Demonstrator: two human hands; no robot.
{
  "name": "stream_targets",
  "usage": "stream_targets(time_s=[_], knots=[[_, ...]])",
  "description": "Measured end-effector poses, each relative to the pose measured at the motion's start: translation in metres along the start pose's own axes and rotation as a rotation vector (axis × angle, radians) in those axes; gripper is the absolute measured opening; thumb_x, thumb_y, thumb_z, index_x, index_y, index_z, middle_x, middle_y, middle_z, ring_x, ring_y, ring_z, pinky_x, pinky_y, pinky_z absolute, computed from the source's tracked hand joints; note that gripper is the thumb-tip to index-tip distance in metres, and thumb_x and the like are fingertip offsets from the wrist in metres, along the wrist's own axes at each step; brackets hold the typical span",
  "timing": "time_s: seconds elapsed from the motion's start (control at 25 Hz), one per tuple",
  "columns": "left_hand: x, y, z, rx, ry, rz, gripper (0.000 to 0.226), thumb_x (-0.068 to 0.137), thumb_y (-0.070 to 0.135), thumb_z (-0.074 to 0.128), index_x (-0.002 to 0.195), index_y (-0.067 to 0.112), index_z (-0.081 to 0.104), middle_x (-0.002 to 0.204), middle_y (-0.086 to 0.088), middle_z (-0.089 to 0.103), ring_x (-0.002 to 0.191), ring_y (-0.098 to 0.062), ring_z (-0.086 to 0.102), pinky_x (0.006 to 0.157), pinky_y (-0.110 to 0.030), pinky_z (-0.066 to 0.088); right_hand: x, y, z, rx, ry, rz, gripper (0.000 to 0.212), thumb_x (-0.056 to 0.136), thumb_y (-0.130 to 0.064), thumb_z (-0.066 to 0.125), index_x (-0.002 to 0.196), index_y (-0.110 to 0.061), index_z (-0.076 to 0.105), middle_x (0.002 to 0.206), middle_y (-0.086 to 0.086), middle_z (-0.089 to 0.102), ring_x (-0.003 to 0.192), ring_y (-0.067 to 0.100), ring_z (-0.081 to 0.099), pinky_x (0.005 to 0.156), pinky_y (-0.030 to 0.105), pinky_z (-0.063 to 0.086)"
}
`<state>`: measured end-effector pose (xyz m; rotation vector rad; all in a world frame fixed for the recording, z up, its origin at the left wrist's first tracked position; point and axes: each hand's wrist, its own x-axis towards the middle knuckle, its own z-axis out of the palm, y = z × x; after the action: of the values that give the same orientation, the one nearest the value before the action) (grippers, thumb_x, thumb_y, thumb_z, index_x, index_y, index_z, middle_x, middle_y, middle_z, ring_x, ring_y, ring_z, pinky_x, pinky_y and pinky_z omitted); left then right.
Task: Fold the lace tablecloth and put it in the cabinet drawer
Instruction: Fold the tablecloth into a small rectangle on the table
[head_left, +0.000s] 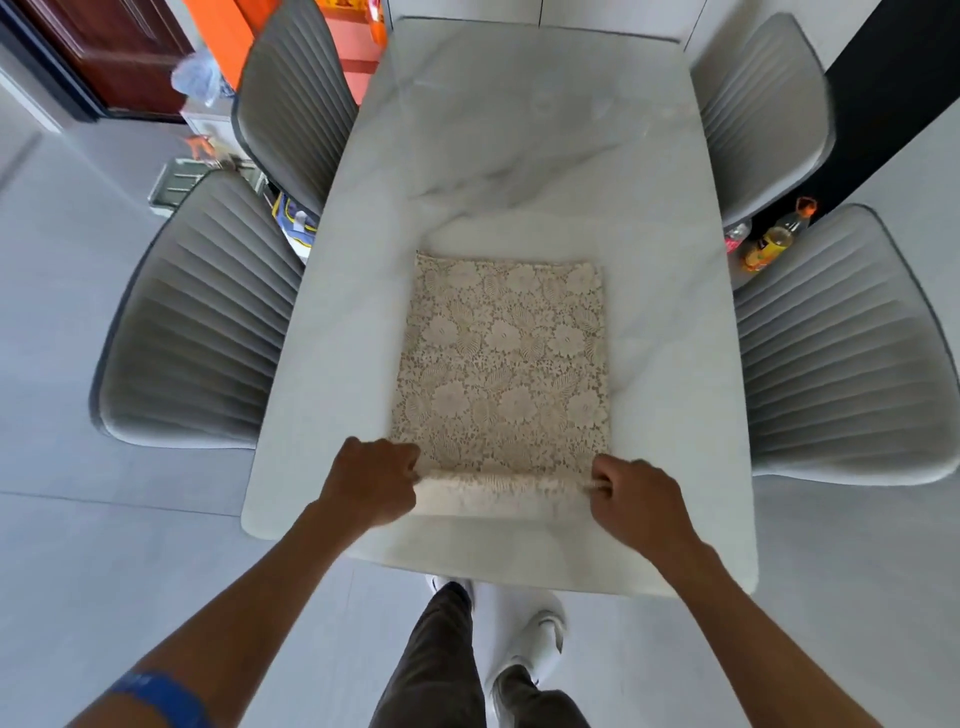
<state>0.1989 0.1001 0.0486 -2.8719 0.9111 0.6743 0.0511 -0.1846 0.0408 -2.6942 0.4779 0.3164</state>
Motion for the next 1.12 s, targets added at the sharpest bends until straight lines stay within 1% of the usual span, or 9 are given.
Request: stream_targets(time_s=[0.12, 0.36, 0.52, 0.64, 0.72, 0.84, 0.92, 1.0, 1.12], knots=[[0.045, -0.011, -0.028, -0.027, 0.052, -0.027, 0.024, 0.087, 0.025, 0.047, 0.065, 0.024, 0.036, 0.060, 0.010, 0.046, 0.054, -0.016, 0.045, 0.066, -0.030, 0.033, 0.049, -0.009, -0.025, -0.023, 0.060, 0.024, 0.012, 0.081, -0.025, 0.057, 0.074, -0.026, 0.047, 0.063, -0.002, 0.055, 0.057, 0.025, 0.048, 0.057, 0.029, 0.037], [0.146, -0.038, -0.044, -0.129, -0.008, -0.080, 0.002, 0.089, 0.021, 0.046, 0.087, 0.019, 0.046, 0.083, -0.002, 0.062, 0.075, -0.024, 0.057, 0.075, -0.034, 0.044, 0.156, 0.000, -0.033, 0.286, 0.085, 0.221, 0.009, 0.078, -0.021, 0.060, 0.073, -0.028, 0.058, 0.072, -0.012, 0.062, 0.068, 0.011, 0.058, 0.057, 0.024, 0.038], [0.176, -0.071, -0.018, -0.620, -0.090, -0.309, 0.027, 0.081, 0.019, 0.061, 0.106, 0.024, 0.052, 0.092, 0.001, 0.059, 0.085, -0.023, 0.058, 0.072, -0.033, 0.045, 0.182, 0.031, -0.005, 0.876, 0.037, 0.543, 0.025, 0.074, -0.017, 0.076, 0.096, -0.023, 0.066, 0.091, -0.003, 0.066, 0.079, 0.010, 0.060, 0.064, 0.025, 0.044], [0.153, -0.083, 0.018, -1.123, -0.023, -0.609, 0.044, 0.076, 0.017, 0.074, 0.116, 0.017, 0.055, 0.094, -0.003, 0.061, 0.078, -0.020, 0.059, 0.073, -0.032, 0.048, 0.160, 0.053, 0.031, 0.922, -0.168, 0.676, 0.029, 0.074, -0.021, 0.080, 0.100, -0.024, 0.067, 0.091, -0.003, 0.069, 0.080, 0.014, 0.061, 0.062, 0.028, 0.040], [0.125, -0.078, 0.040, -1.292, 0.004, -0.692, 0.040, 0.074, 0.010, 0.076, 0.109, 0.016, 0.058, 0.093, -0.004, 0.065, 0.074, -0.018, 0.060, 0.066, -0.030, 0.047, 0.150, 0.056, 0.043, 0.937, -0.170, 0.693, 0.031, 0.077, -0.023, 0.078, 0.106, -0.022, 0.068, 0.098, -0.003, 0.070, 0.086, 0.012, 0.062, 0.064, 0.028, 0.039], [0.104, -0.067, 0.058, -1.300, 0.078, -0.653, 0.025, 0.075, 0.006, 0.075, 0.093, 0.020, 0.065, 0.086, -0.001, 0.070, 0.074, -0.018, 0.064, 0.066, -0.028, 0.048, 0.142, 0.053, 0.049, 0.826, -0.017, 0.674, 0.013, 0.082, -0.024, 0.071, 0.091, -0.026, 0.062, 0.090, -0.001, 0.064, 0.075, 0.010, 0.059, 0.062, 0.026, 0.041], [0.103, -0.059, 0.060, -1.226, 0.118, -0.612, 0.021, 0.077, 0.011, 0.075, 0.085, 0.027, 0.066, 0.078, 0.004, 0.070, 0.072, -0.015, 0.066, 0.068, -0.028, 0.048, 0.132, 0.053, 0.054, 0.760, 0.070, 0.670, 0.014, 0.085, -0.026, 0.063, 0.076, -0.020, 0.054, 0.078, 0.002, 0.059, 0.069, 0.021, 0.056, 0.060, 0.029, 0.041], [0.102, -0.052, 0.063, -1.220, 0.071, -0.576, 0.018, 0.079, 0.014, 0.075, 0.087, 0.028, 0.067, 0.081, 0.004, 0.071, 0.076, -0.014, 0.067, 0.069, -0.027, 0.048, 0.120, 0.055, 0.060, 0.765, 0.114, 0.663, 0.019, 0.089, -0.027, 0.059, 0.083, -0.010, 0.056, 0.081, 0.013, 0.061, 0.073, 0.027, 0.054, 0.065, 0.040, 0.046], [0.098, -0.044, 0.069, -1.156, 0.029, -0.568, 0.015, 0.082, 0.017, 0.072, 0.097, 0.017, 0.068, 0.087, 0.002, 0.071, 0.083, -0.017, 0.068, 0.072, -0.028, 0.049, 0.110, 0.060, 0.061, 0.824, 0.131, 0.631, 0.021, 0.090, -0.028, 0.058, 0.089, -0.007, 0.056, 0.085, 0.019, 0.062, 0.072, 0.025, 0.052, 0.066, 0.040, 0.044]])
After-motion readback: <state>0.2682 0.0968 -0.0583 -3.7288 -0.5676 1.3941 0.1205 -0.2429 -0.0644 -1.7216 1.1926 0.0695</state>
